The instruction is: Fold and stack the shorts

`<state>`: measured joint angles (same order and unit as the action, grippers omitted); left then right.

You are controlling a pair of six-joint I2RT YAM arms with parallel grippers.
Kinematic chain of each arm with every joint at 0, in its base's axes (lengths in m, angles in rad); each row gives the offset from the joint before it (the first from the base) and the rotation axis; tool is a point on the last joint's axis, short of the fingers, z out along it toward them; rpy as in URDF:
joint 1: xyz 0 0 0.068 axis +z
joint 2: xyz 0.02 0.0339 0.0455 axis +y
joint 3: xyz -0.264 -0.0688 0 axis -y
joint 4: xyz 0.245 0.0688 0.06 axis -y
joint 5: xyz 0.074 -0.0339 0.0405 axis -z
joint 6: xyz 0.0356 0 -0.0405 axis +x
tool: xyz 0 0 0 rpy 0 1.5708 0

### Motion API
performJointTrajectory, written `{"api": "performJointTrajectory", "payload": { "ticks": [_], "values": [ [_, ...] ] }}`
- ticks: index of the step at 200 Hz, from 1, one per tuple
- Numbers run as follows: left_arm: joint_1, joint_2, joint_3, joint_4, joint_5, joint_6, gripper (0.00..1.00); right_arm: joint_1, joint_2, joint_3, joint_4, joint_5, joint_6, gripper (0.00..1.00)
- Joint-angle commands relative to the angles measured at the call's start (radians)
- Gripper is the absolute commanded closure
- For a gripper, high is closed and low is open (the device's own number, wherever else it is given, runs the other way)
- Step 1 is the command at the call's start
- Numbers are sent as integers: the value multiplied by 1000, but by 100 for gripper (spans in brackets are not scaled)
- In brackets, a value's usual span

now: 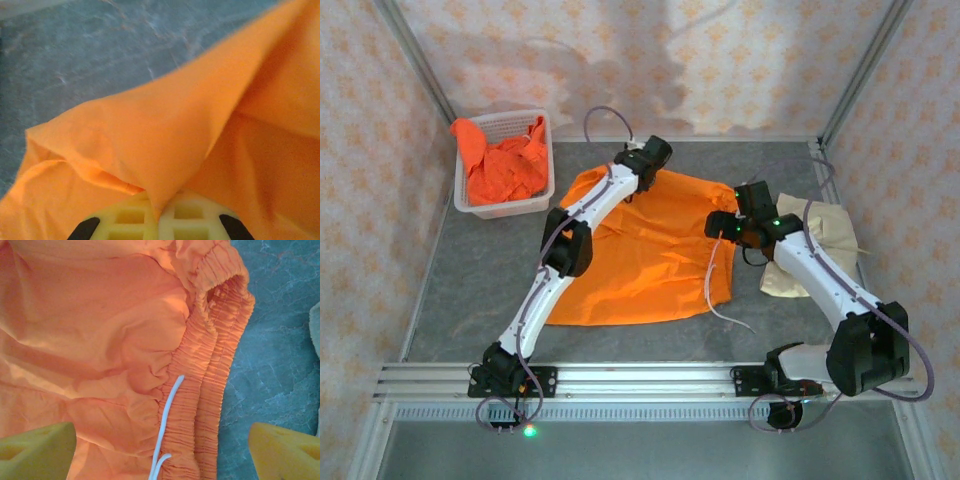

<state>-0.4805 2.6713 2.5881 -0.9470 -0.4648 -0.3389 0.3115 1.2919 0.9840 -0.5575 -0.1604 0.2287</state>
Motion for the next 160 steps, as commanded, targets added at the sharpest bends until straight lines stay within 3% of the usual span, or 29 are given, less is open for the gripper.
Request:
{"api": "performJointTrajectory", "payload": {
  "ticks": [1,22,38,51,81,129,147,160],
  "values": [
    [74,-54,50,55,-36,-17,98,-1,-20,-24,24,24,23,11],
    [135,-83,54,138,28,-62,92,0,-21,-35,27,16,33,11],
    [174,-71,89,203,87,-86,75,0,-27,-40,23,16,36,11],
    [195,-44,154,231,131,-100,45,0,-32,-40,19,18,37,11],
    [195,-71,221,286,227,-81,17,0,-42,-29,33,-10,49,11],
    [120,-302,127,143,249,-55,2,-1,86,61,86,-148,95,11],
    [94,-445,-63,137,269,-95,0,-1,185,124,109,-168,90,11],
    [78,-577,-301,214,297,-128,0,-4,263,184,113,-169,83,11]
  ]
}}
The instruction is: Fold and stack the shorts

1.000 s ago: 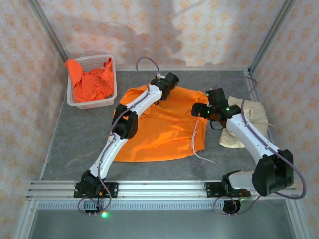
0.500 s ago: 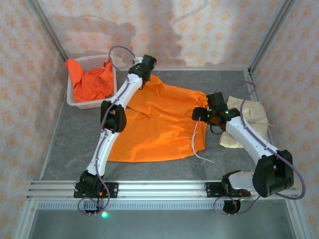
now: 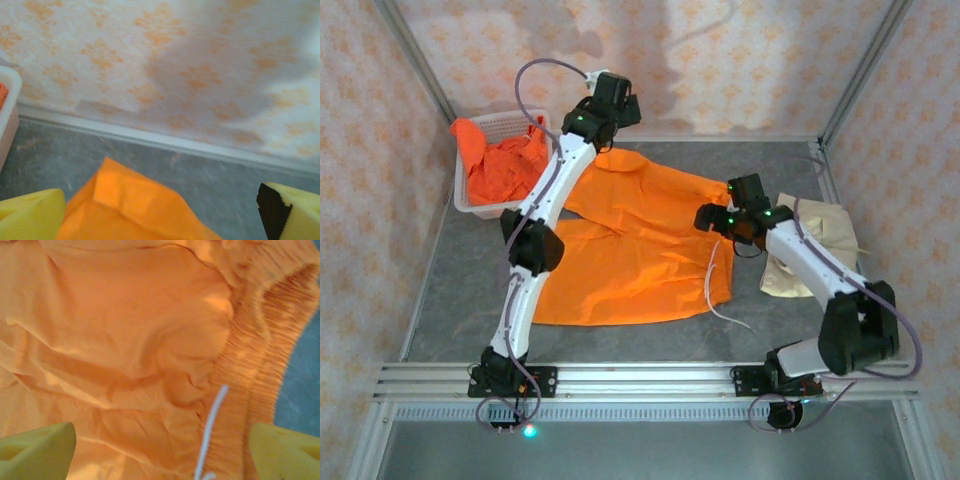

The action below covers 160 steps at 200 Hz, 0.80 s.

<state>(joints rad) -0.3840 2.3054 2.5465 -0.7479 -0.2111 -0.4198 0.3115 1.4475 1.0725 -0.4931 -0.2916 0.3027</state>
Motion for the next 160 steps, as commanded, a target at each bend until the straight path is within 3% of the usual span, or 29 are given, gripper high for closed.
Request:
{"api": "performJointTrajectory", "payload": {
  "ticks": [1,40,84,114,160],
  "values": [
    [-20,-222,-280,27,47,-49,0,-4,113,100,48,-40,9,11],
    [-43,-606,-969,327,93,-194,0,-47,380,326,22,-61,-14,13],
    [-99,-829,-1465,448,55,-301,0,-133,606,521,-23,-55,-32,17],
    [-122,-901,-1717,530,49,-382,0,-180,680,608,-32,-46,-32,17],
    [-164,-939,-1907,540,41,-461,0,-227,827,751,-102,-37,-25,18]
  ]
}}
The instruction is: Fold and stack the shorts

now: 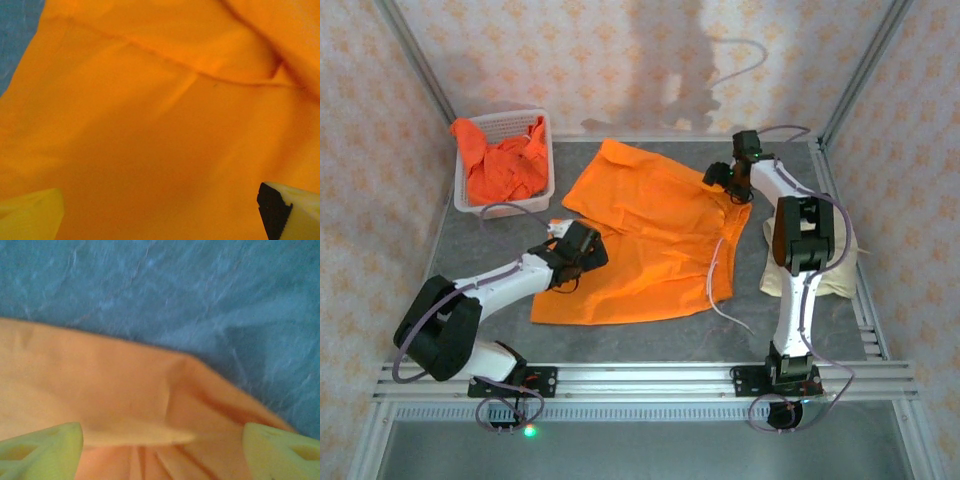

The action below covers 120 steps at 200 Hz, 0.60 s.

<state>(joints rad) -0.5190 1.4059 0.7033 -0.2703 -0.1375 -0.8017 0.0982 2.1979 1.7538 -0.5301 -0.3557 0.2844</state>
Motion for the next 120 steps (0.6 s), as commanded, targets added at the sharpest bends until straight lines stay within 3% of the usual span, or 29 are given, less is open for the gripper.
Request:
{"api": "performJointTrajectory", "payload": {
  "ticks": [1,28,54,120],
  "values": [
    [-29,-41,-66,64,-33,-80,0,-14,80,72,-67,27,-7,18],
    [-36,-74,-124,69,-37,-110,0,-19,129,126,-93,10,-2,19],
    [-35,-154,-130,23,-57,-116,0,-18,73,108,-67,-26,2,18],
    [-33,-492,-94,-382,-208,-248,4,-12,-433,-315,129,-46,10,16]
  ]
}}
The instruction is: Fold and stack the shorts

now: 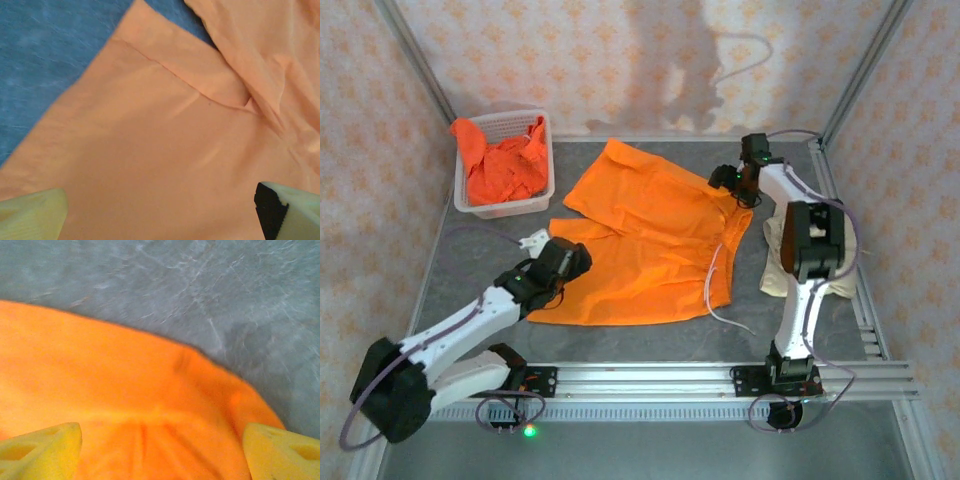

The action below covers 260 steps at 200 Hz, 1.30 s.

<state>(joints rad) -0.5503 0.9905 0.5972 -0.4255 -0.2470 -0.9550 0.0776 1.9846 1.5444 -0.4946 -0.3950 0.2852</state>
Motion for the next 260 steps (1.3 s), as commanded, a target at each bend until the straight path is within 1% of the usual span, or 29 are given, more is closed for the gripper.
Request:
{"api": "performJointTrajectory", "payload": {
  "ticks": [1,31,51,80,101,106,135,165,212,240,260],
  "values": [
    [-2,-82,10,-231,-98,-98,4,9,-230,-113,96,-7,10,16],
    [12,-173,-34,-362,-87,-193,5,21,-451,-297,109,-7,35,15],
    [62,-216,-79,-404,-33,-223,5,37,-575,-410,108,-17,53,15],
    [146,-283,-170,-385,89,-241,3,53,-721,-550,90,-21,72,14],
    [164,-310,-210,-381,120,-257,5,59,-796,-644,87,-31,94,15],
    [165,-311,-218,-379,125,-259,5,60,-838,-669,86,-34,102,15],
    [166,-300,-251,-362,132,-285,8,65,-916,-749,69,-42,110,15],
    [167,-258,-291,-270,153,-301,16,67,-959,-788,42,-45,120,15],
    [168,-167,-274,-178,121,-252,37,80,-998,-832,28,-67,147,15],
    [169,-127,-282,-122,115,-237,45,98,-1019,-855,-2,-71,158,15],
    [171,-93,-281,-82,121,-232,46,108,-1042,-878,-27,-73,168,15]
  ]
}}
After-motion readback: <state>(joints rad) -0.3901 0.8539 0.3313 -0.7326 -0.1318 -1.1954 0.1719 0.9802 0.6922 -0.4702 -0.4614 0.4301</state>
